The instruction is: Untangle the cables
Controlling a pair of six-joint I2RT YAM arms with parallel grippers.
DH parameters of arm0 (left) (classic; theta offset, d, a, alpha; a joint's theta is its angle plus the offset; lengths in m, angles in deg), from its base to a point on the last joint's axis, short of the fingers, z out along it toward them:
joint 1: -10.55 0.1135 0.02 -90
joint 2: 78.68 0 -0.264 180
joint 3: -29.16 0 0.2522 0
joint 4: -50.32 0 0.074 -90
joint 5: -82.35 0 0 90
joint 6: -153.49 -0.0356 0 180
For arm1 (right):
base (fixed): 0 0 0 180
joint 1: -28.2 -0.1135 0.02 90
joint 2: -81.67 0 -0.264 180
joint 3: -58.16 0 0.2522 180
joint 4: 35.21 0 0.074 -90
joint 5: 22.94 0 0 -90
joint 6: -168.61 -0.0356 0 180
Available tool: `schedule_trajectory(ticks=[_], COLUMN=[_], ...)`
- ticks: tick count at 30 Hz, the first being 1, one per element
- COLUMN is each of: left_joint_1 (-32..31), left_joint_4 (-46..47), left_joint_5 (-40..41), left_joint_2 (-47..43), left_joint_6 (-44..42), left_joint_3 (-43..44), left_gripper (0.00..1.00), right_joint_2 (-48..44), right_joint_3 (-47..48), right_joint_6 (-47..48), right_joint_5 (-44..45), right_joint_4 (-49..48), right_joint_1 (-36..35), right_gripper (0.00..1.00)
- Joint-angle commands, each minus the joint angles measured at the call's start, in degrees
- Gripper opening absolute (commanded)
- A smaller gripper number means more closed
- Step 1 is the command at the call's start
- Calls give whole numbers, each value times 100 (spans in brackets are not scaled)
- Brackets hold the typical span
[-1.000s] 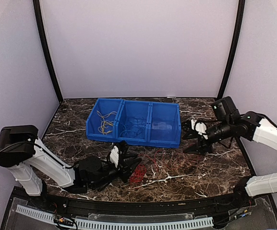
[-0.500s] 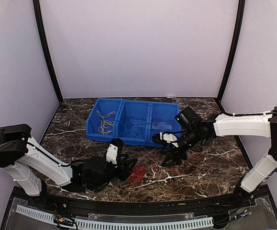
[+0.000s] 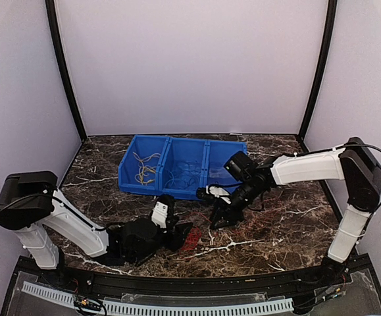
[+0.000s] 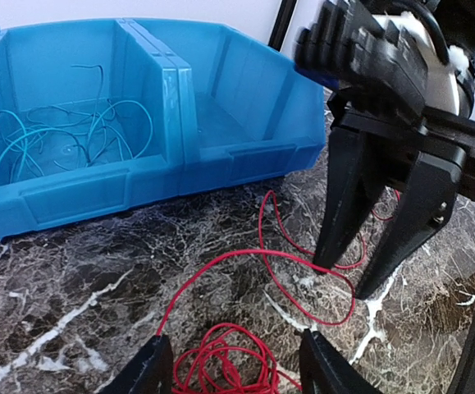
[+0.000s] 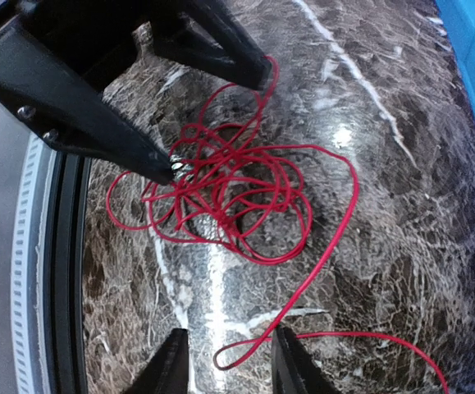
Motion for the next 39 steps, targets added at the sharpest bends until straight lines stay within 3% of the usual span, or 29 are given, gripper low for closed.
schedule_trajectory(ticks=[1,3,4,13,22,32,39], left_joint_1=[2,35,73,395,505,516,516], left_joint_4=[-10,11,17,-40,75,32,-37], left_joint_5=[67,80,34,-622,-916,-991,-1046], left_joint_2=[436,614,664,1179,1305,1308,1168], left_joint_6=[-12,22,39,532,633,633,586], left_joint_3=[408,520,577,639,601,644,674], left_gripper=[55,55,55,50,45,42,41], right_joint_2=[96,56,-18,-1058,-1587,-1716,-1470], right_joint_3=[254,337,358,1239,3550,5409,6018], right_joint_6=[-41,10,38,237,289,64,-45], right_joint_5=[-192,-167,-164,-445,-1003,-733,-395], right_joint_4=[249,401,472,1371,1786,946,584], right_joint_1=[-27,-27,-17,386,1492,1802,1806], right_gripper=[14,1,0,0,0,0,0])
